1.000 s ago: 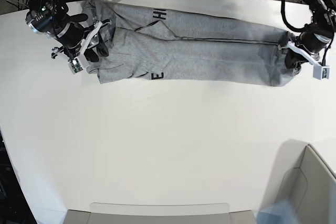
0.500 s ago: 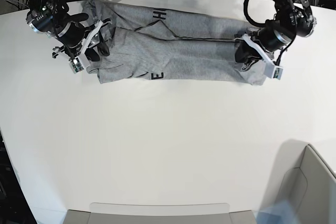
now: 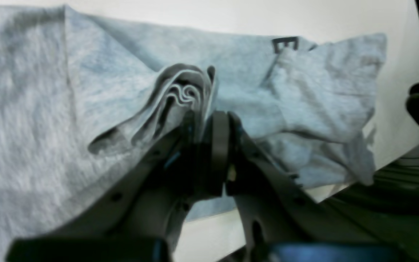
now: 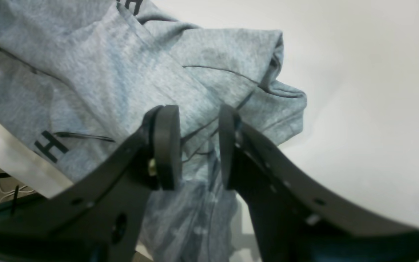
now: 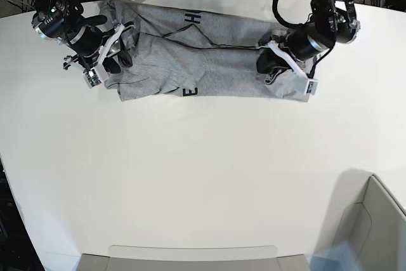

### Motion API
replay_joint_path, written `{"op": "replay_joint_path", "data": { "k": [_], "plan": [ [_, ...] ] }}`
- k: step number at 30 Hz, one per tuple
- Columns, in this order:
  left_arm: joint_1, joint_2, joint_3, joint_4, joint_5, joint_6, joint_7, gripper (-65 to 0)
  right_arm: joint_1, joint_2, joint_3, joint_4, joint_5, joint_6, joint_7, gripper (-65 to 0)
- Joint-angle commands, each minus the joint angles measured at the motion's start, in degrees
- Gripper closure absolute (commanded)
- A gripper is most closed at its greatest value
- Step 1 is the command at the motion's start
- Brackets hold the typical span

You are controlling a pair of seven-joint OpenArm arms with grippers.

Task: Fold the T-shirt properly
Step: 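Grasp the strip end with the left gripper and fold it toward the right gripper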

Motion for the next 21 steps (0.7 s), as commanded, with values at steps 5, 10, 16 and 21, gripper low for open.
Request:
{"op": "replay_joint_path", "data": {
  "k": [5,10,16,21],
  "plan": [
    [-0.21,-0.27,4.43,0.31,-1.25,3.46,-3.21,0.0,0.3,0.49,0.2,0.88,0.48,0.01,1.1,-18.9],
    [0.31,-0.35,5.4,-1.89,-1.25,3.64,-4.18,0.0,-0.14,0.49,0.38,0.88,0.48,0.01,1.19,-18.9],
    [0.31,-0.35,5.4,-2.77,-1.6,3.64,-3.56,0.0,-0.14,0.49,0.47,0.79,0.48,0.01,1.19,-18.9],
    [1.81,0.0,5.4,-2.5,-1.86,3.2,-3.91,-4.8,-0.05,0.49,0.2,0.7,0.48,0.01,1.19,-18.9]
  ]
}}
